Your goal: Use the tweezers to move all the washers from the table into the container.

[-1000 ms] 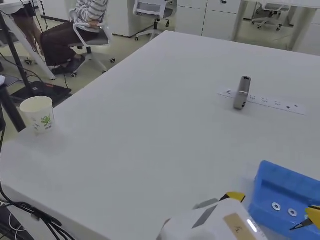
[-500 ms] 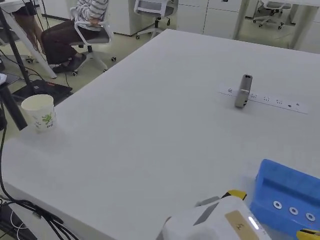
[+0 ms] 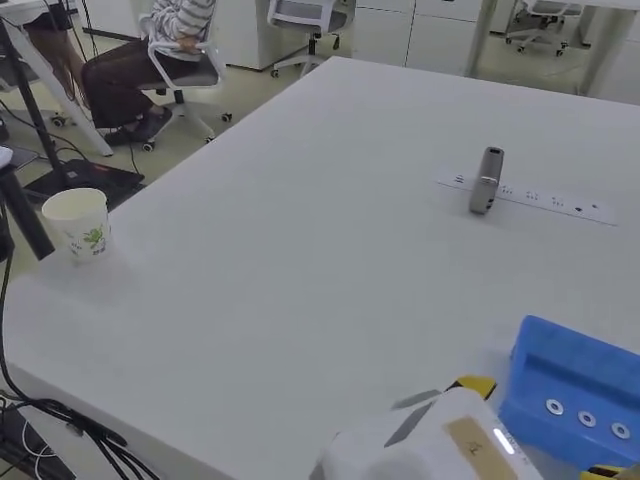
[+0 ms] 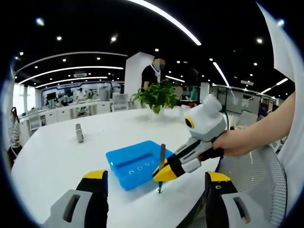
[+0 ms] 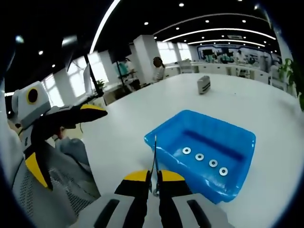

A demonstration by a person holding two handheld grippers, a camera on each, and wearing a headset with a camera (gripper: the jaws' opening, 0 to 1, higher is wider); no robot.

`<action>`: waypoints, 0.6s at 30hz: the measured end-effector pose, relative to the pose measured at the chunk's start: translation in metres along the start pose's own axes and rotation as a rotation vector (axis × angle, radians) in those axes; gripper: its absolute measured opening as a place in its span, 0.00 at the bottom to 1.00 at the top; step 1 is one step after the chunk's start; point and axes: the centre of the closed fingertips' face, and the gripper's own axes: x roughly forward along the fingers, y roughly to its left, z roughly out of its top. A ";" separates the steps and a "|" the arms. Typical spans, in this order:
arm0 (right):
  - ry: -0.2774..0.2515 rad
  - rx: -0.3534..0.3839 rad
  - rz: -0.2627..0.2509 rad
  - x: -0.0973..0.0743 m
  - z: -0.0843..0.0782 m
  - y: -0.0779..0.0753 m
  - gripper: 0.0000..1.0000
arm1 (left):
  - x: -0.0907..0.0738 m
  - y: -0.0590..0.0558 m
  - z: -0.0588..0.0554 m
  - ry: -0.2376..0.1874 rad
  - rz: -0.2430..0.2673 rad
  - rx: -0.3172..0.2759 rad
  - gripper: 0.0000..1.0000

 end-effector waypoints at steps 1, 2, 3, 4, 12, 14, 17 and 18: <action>0.008 -0.039 0.008 0.000 0.000 0.003 0.04 | 0.000 0.000 0.000 -0.002 0.000 -0.001 0.85; 0.014 -0.064 0.013 0.000 -0.001 0.004 0.04 | 0.000 0.000 0.000 -0.002 0.000 -0.001 0.85; 0.020 -0.089 0.014 0.000 -0.002 0.006 0.04 | 0.000 0.000 0.000 0.000 0.001 0.000 0.85; 0.022 -0.100 0.014 0.000 -0.002 0.006 0.04 | 0.000 0.000 0.000 0.001 0.002 0.001 0.85; 0.014 -0.111 -0.032 -0.001 -0.004 0.001 0.02 | 0.000 0.000 0.000 -0.002 0.001 0.005 0.84; 0.012 -0.078 -0.035 -0.001 -0.004 -0.002 0.03 | 0.000 0.000 0.002 -0.011 0.000 -0.002 0.86; -0.012 -0.035 -0.020 -0.003 0.000 -0.001 0.03 | 0.000 0.001 0.000 -0.004 0.002 0.000 0.85; -0.025 -0.019 -0.013 -0.004 0.003 0.000 0.03 | 0.000 0.001 0.000 0.000 0.003 0.001 0.85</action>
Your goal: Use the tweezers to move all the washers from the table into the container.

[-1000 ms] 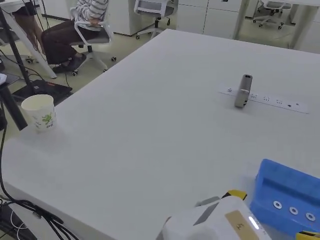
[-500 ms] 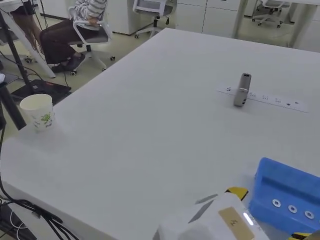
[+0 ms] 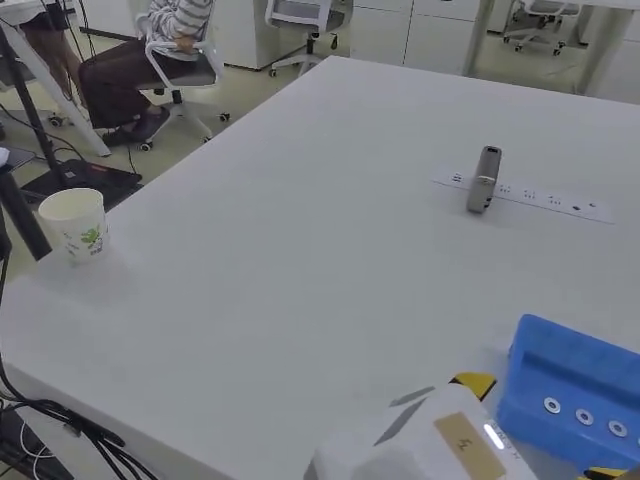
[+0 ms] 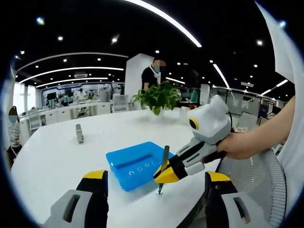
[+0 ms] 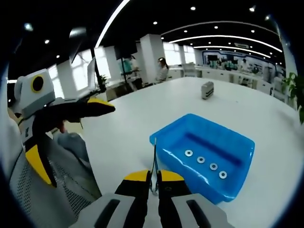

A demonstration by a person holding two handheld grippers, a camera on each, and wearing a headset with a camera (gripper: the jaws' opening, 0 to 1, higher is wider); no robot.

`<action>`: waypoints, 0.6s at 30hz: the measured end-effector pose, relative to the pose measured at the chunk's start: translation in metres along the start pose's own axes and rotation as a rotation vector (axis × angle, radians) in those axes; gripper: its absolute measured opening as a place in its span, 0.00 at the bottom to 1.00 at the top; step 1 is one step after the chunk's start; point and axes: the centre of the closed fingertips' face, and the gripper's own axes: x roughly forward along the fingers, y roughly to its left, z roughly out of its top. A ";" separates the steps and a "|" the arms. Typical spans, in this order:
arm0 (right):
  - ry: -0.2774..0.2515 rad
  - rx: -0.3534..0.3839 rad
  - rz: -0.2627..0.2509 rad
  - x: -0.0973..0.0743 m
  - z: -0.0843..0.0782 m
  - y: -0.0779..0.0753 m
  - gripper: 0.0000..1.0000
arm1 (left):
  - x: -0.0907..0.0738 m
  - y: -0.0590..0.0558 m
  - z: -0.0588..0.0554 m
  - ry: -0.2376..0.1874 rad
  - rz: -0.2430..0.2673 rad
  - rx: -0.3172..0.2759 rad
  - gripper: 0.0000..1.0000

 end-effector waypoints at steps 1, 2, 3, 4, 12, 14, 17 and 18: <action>-0.008 0.005 0.003 -0.001 0.002 0.000 0.03 | 0.000 0.000 0.000 -0.003 -0.001 0.002 0.85; -0.016 0.012 0.016 -0.001 0.006 0.002 0.03 | 0.000 0.000 0.001 -0.007 -0.001 0.002 0.85; -0.024 0.018 0.024 -0.002 0.008 0.003 0.03 | 0.000 0.000 0.002 -0.011 -0.002 -0.001 0.85; -0.037 0.024 0.047 -0.002 0.012 0.006 0.03 | 0.000 0.000 0.003 -0.015 -0.002 -0.003 0.85; -0.063 0.014 0.092 0.002 0.028 0.018 0.03 | 0.000 0.000 0.002 -0.012 -0.002 -0.001 0.85; -0.071 0.011 0.094 0.003 0.032 0.019 0.03 | 0.000 0.000 0.002 -0.011 -0.001 -0.001 0.85; -0.083 0.009 0.089 0.004 0.036 0.017 0.03 | 0.000 0.000 0.001 -0.005 0.000 0.003 0.85; -0.090 0.013 0.084 0.004 0.039 0.016 0.03 | 0.000 0.000 0.001 -0.005 0.001 0.005 0.85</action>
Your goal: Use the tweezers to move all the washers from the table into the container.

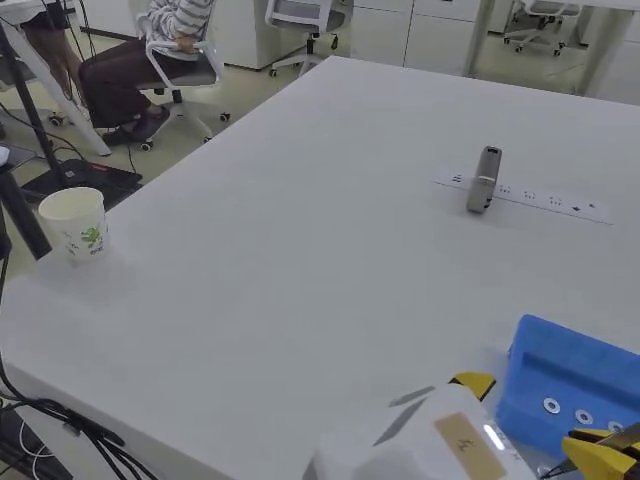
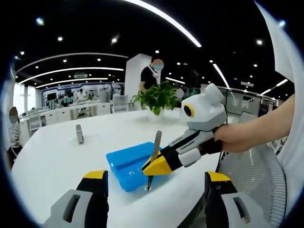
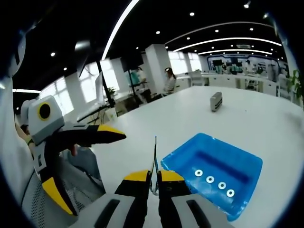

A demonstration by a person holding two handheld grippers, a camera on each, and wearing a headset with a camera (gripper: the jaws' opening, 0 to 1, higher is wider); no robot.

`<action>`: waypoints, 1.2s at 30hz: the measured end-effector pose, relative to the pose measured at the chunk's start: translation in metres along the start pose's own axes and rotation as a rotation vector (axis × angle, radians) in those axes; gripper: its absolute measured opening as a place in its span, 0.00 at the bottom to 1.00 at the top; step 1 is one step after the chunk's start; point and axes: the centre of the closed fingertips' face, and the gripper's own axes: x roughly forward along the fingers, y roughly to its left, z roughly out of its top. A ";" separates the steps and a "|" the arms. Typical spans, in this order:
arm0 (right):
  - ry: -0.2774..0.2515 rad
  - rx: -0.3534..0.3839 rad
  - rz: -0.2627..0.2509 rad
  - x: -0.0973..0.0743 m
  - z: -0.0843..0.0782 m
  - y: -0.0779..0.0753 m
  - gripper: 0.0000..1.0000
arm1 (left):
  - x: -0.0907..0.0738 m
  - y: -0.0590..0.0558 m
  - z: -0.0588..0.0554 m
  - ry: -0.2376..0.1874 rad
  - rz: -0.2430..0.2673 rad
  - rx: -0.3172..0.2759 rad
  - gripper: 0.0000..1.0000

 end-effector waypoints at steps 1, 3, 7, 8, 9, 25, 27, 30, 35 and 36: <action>-0.009 0.004 -0.008 0.000 0.002 -0.001 0.03 | 0.000 0.000 0.000 -0.001 0.000 0.000 0.85; -0.027 0.015 -0.018 0.001 0.007 -0.004 0.03 | 0.000 0.000 0.000 0.003 0.001 -0.001 0.85; -0.046 0.020 -0.022 0.003 0.014 -0.004 0.03 | 0.000 -0.001 -0.001 0.006 -0.001 0.002 0.84; -0.051 0.021 -0.021 0.003 0.016 -0.004 0.03 | 0.000 -0.001 -0.001 0.008 -0.001 0.003 0.84; -0.056 0.021 -0.019 0.003 0.018 -0.003 0.03 | 0.000 -0.001 -0.001 0.009 -0.002 0.003 0.84; -0.076 0.010 -0.036 0.010 0.035 -0.016 0.03 | 0.001 -0.001 -0.002 0.014 -0.005 0.007 0.84; -0.075 0.017 -0.043 0.011 0.035 -0.020 0.03 | 0.001 -0.001 -0.003 0.015 -0.004 0.008 0.84; -0.072 0.025 -0.051 0.014 0.036 -0.025 0.03 | 0.001 -0.001 -0.004 0.021 -0.005 0.010 0.84; -0.070 0.028 -0.057 0.020 0.035 -0.032 0.03 | 0.000 0.000 -0.004 0.021 -0.001 0.010 0.84; -0.067 0.026 -0.058 0.021 0.035 -0.035 0.03 | 0.000 0.000 -0.004 0.023 -0.001 0.010 0.83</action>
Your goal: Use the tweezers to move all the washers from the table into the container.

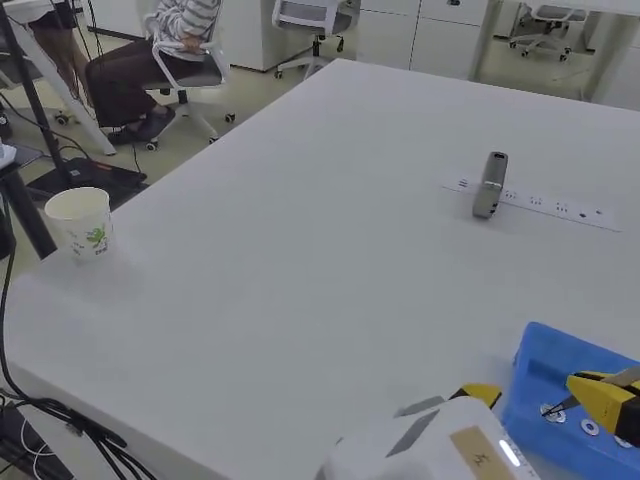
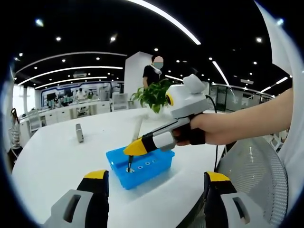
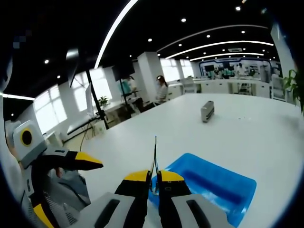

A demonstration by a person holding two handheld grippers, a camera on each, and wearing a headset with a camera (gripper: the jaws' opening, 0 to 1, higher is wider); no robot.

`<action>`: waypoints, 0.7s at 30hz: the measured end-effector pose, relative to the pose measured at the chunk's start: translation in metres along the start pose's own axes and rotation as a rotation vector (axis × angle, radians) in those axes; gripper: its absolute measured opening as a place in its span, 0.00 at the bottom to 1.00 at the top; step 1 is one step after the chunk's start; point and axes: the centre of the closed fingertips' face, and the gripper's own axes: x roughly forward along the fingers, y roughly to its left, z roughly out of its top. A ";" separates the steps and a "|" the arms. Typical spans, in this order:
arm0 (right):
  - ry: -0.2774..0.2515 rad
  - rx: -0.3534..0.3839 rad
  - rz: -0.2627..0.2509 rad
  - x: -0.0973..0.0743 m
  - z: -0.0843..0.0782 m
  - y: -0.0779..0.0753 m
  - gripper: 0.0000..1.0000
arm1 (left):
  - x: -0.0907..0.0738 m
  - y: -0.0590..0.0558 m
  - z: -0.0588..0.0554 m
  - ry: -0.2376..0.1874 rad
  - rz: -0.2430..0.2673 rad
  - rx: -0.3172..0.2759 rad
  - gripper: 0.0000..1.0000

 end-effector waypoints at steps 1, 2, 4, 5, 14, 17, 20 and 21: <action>0.002 -0.001 -0.002 0.001 0.000 -0.002 0.03 | 0.000 0.000 0.000 0.001 0.000 0.000 0.83; 0.002 -0.002 -0.004 0.003 0.000 -0.003 0.03 | 0.000 0.000 0.000 0.003 0.000 0.002 0.83; 0.005 -0.003 -0.005 0.006 0.001 -0.006 0.03 | 0.000 0.000 -0.001 0.006 0.002 0.005 0.83; 0.004 -0.003 -0.006 0.007 0.001 -0.007 0.03 | 0.000 0.000 -0.001 0.007 0.002 0.005 0.83; 0.030 -0.003 -0.010 0.016 -0.004 -0.014 0.03 | 0.000 0.001 -0.002 0.012 0.005 0.009 0.83; 0.038 -0.004 -0.013 0.018 -0.006 -0.017 0.03 | 0.000 0.001 -0.003 0.015 0.003 0.014 0.83; 0.051 -0.004 -0.017 0.020 -0.009 -0.020 0.03 | 0.000 0.001 -0.002 0.010 0.007 0.021 0.83; 0.053 -0.005 -0.019 0.021 -0.009 -0.021 0.03 | -0.001 0.002 -0.001 0.008 0.009 0.020 0.83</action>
